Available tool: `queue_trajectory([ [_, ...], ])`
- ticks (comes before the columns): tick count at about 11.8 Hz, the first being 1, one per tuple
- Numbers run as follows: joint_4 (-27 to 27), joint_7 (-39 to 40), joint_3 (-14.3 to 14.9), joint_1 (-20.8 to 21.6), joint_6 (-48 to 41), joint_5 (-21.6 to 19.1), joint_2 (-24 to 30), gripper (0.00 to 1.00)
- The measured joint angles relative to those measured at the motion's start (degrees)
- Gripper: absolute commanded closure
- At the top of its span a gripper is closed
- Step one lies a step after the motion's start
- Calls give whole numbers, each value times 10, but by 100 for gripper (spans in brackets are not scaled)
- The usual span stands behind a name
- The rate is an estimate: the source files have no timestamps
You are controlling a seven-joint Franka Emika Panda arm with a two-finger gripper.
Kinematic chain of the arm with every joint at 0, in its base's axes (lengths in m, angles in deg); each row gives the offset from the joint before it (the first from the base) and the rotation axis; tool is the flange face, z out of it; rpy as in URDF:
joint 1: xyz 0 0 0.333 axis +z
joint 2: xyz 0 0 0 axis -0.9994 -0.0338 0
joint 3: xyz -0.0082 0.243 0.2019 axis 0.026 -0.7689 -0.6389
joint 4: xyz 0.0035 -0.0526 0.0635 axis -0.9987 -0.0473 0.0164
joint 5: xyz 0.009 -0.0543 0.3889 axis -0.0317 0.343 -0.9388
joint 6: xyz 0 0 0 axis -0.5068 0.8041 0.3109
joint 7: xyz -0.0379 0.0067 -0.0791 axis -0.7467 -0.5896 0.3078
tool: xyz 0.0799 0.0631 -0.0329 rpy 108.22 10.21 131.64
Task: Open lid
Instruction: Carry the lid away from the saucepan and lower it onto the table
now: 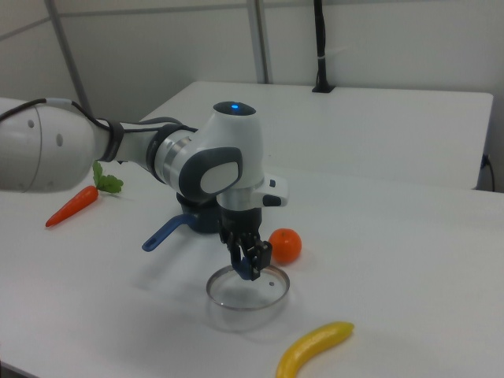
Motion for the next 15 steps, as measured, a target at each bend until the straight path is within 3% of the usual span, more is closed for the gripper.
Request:
queue_trajectory([
  [3,0,0,0,0,30,0,-19,54],
  [6,0,0,0,0,34,0,-24,35],
  [10,0,2,0,0,34,0,-28,34],
  [11,0,2,0,0,34,0,-28,25],
  [12,0,2,0,0,34,0,-28,7],
  [13,0,2,0,0,34,0,-28,0],
  [15,13,2,0,0,20,0,-26,0],
])
